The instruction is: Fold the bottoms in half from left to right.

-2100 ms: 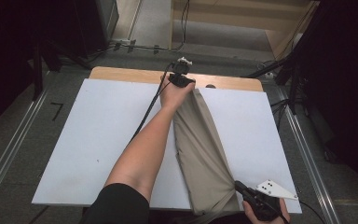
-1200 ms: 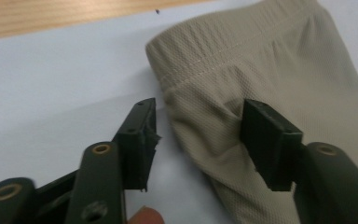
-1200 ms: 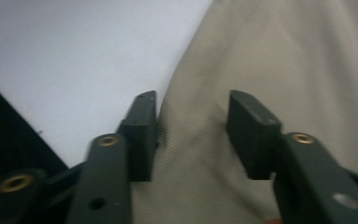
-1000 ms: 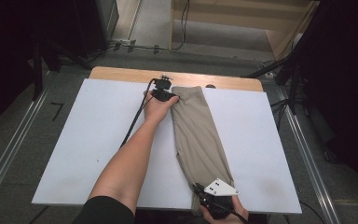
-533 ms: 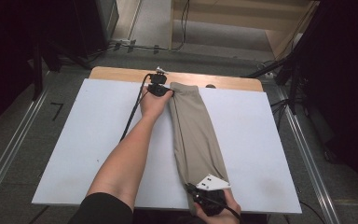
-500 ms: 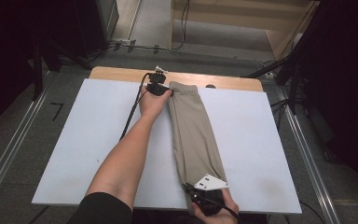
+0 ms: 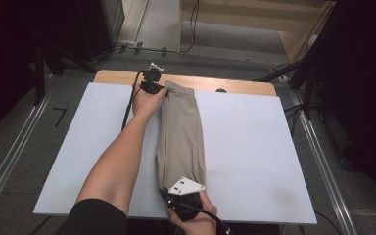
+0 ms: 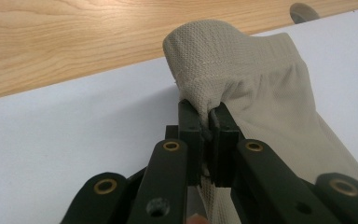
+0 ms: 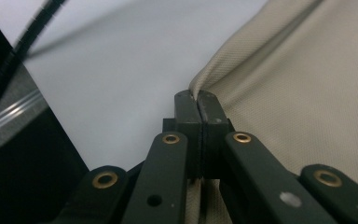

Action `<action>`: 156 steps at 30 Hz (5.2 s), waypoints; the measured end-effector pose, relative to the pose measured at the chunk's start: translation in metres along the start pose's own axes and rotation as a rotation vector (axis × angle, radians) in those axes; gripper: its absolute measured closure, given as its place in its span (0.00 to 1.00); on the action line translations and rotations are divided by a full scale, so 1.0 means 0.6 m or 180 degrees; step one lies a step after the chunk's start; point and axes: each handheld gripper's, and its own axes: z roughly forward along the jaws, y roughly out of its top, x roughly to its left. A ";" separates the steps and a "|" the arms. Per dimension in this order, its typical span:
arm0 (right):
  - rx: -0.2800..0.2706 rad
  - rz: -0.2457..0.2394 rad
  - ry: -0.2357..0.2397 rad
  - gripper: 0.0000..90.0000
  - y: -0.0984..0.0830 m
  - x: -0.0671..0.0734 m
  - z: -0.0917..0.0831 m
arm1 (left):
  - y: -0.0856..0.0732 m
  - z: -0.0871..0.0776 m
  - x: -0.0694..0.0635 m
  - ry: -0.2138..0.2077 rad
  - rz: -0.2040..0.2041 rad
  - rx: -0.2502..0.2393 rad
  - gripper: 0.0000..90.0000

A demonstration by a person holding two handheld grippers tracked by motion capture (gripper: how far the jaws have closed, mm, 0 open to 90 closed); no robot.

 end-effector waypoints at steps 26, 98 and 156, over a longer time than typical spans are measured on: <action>-0.0386 0.0030 0.0049 0.21 -0.042 -0.134 -0.142 | -0.207 -0.182 -0.066 -0.0486 0.0518 -0.0652 0.34; 0.0164 0.0003 0.0070 0.73 -0.108 -0.099 -0.150 | -0.541 -0.297 -0.166 -0.1062 0.0746 -0.0205 0.71; 0.0243 0.0502 -0.0491 0.90 -0.018 -0.231 -0.063 | -0.532 -0.258 -0.206 -0.1179 0.1089 -0.0173 0.85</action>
